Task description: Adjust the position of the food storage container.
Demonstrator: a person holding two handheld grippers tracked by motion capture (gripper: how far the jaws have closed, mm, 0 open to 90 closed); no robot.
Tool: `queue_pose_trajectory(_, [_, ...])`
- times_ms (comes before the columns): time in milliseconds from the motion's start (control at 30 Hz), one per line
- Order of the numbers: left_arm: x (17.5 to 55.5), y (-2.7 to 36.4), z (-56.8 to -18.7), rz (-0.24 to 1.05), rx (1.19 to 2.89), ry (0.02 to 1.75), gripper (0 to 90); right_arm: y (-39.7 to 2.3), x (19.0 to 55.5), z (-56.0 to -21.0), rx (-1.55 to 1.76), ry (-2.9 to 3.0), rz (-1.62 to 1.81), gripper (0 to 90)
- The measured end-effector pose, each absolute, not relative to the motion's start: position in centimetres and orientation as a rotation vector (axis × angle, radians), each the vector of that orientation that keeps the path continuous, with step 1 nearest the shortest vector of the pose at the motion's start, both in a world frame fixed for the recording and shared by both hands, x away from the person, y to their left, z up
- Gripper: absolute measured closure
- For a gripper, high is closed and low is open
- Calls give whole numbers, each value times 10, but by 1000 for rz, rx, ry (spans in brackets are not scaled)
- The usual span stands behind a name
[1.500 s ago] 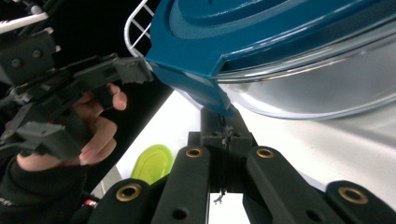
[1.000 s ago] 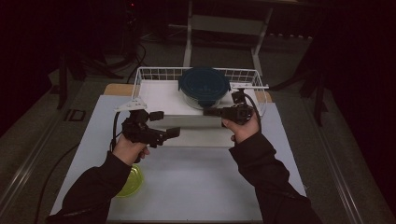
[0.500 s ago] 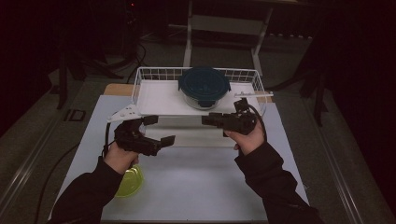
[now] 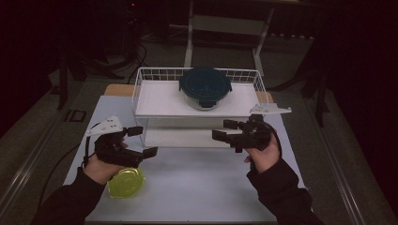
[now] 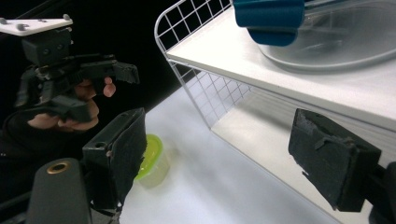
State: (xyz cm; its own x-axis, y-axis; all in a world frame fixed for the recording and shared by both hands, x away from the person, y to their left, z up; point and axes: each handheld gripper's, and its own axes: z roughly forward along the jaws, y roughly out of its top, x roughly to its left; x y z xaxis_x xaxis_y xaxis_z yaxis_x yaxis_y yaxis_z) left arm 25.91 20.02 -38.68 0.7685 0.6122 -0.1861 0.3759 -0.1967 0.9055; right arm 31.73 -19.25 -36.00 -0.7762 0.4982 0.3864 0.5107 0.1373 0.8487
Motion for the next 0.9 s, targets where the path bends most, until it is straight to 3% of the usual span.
queue_pose_trajectory(133, [251,216,-395,266,1824,788,153,-202,308,-365,-1031,-2361,-1795,184])
queue_pose_trajectory(533, [227,261,-430,295,1861,899,591,-217,283,-381,-988,-2361,-1845,165])
queue_pose_trajectory(733, [215,273,-439,311,1901,916,731,-218,275,-387,-977,-2364,-1843,165])
queue_pose_trajectory(900, [206,279,-452,302,1944,938,793,-219,270,-390,-975,-2357,-1855,164])
